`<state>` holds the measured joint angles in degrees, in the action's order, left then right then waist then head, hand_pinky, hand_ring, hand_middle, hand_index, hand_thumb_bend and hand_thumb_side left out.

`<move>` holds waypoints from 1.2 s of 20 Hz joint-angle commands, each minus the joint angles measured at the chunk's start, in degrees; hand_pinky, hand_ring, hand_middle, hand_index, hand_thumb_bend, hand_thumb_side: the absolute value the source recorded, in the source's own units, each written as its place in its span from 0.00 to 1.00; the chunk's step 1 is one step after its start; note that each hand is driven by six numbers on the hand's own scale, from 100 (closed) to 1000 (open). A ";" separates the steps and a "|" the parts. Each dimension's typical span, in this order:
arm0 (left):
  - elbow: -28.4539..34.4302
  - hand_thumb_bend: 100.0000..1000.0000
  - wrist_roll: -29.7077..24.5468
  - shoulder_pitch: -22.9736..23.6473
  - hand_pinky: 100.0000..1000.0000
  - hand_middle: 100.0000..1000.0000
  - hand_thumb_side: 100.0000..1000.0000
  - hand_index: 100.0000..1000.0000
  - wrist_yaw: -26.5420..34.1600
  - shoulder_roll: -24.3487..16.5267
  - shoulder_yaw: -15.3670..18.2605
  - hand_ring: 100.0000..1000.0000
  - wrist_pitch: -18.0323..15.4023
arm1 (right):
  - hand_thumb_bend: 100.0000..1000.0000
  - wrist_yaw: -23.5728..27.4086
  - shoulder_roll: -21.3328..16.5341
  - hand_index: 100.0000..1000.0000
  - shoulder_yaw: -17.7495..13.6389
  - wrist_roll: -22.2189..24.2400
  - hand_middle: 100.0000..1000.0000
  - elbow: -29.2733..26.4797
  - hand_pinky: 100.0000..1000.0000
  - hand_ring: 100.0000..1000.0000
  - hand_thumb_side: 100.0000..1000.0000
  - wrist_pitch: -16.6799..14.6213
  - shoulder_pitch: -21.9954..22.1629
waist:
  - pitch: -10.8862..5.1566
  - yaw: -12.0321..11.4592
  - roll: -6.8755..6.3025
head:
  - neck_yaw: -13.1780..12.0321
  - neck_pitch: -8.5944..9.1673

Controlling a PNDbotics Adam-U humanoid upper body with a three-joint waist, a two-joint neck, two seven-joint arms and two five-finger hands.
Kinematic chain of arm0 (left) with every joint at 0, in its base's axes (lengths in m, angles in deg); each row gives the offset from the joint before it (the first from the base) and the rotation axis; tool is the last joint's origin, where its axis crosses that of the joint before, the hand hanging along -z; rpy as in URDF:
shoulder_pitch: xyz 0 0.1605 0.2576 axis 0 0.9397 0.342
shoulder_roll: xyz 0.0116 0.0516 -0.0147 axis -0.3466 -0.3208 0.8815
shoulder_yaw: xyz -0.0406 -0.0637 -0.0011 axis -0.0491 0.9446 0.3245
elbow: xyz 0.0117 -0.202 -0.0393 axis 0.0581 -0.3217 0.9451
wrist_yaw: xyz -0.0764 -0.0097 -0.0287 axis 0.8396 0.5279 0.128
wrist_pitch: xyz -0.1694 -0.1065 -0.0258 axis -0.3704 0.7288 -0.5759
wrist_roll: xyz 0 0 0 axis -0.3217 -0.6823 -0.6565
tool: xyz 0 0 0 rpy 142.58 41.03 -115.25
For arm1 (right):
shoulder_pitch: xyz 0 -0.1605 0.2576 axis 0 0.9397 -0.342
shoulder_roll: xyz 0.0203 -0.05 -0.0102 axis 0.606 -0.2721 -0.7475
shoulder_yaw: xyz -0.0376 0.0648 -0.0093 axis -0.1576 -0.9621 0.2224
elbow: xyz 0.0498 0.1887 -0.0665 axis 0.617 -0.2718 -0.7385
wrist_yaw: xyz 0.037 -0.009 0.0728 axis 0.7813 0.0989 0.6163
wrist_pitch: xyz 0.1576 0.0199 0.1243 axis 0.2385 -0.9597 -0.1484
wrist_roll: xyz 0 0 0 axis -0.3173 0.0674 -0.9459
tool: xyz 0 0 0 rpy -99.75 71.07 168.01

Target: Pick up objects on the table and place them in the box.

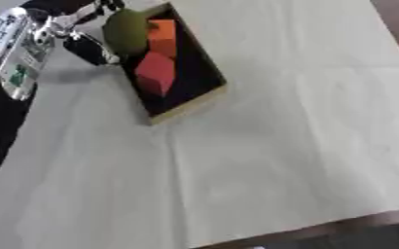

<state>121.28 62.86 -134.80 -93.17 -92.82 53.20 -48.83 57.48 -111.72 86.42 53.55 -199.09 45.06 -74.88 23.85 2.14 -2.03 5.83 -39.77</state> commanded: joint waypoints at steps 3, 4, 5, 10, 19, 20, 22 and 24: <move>1.73 0.58 -0.26 -1.28 0.85 0.84 0.19 0.93 -1.34 -1.11 0.32 0.82 -0.69 | 0.00 0.35 -0.54 0.87 -0.23 0.30 0.73 -0.84 0.85 0.76 0.62 0.01 -0.43 | -1.28 -0.11 0.25 | 0.31 0.18; 2.18 0.59 -0.40 -1.33 0.85 0.84 0.20 0.93 -1.43 -1.22 0.33 0.82 -0.82 | 0.00 0.36 -0.54 0.87 -0.23 0.32 0.73 -0.84 0.85 0.76 0.62 0.02 -0.40 | -1.33 -0.17 0.24 | 0.36 0.13; 2.69 0.59 -0.51 -1.40 0.85 0.84 0.20 0.93 -1.45 -1.34 0.38 0.82 -0.90 | 0.00 0.38 -0.53 0.87 -0.23 0.34 0.73 -0.84 0.85 0.76 0.62 0.03 -0.38 | -1.37 -0.22 0.23 | 0.38 0.09; 4.33 0.56 -0.70 -1.47 0.85 0.83 0.21 0.93 -1.47 -1.75 0.47 0.82 -0.49 | 0.00 0.50 -0.57 0.88 -0.19 0.46 0.73 -0.84 0.85 0.76 0.64 0.03 -0.34 | -1.61 -0.37 0.20 | 0.44 0.04; 16.80 0.46 -4.50 0.06 0.83 0.79 0.19 0.91 3.23 -7.56 0.61 0.79 -0.46 | 0.00 0.33 -1.53 0.87 -0.78 -0.06 0.73 -0.84 0.85 0.76 0.62 -0.17 0.26 | -2.87 -1.43 0.11 | 0.86 -1.54; 19.34 0.43 -5.30 0.71 0.83 0.79 0.21 0.91 4.37 -8.77 0.68 0.79 -0.27 | 0.00 0.31 -1.66 0.87 -0.86 -0.16 0.73 -0.84 0.85 0.76 0.62 -0.22 0.31 | -3.06 -1.60 0.12 | 0.92 -1.70; 25.89 0.34 -5.99 2.89 0.83 0.79 0.25 0.89 7.59 -11.66 1.59 0.78 0.63 | 0.00 0.22 -2.04 0.87 -1.20 -0.51 0.73 -0.84 0.85 0.76 0.62 -0.39 0.38 | -3.48 -2.00 0.30 | 1.60 -1.81; 32.69 0.29 -4.94 5.64 0.83 0.78 0.30 0.89 11.53 -14.24 3.25 0.78 2.82 | 0.00 0.09 -2.58 0.87 -1.56 -0.97 0.73 -0.84 0.85 0.76 0.61 -0.64 0.46 | -3.81 -2.26 0.63 | 2.56 -1.86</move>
<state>149.51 57.84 -128.46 -83.75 -103.99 55.00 -46.94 57.74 -112.37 85.65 52.98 -199.09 44.58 -74.10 21.53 -0.13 -1.55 7.88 -41.35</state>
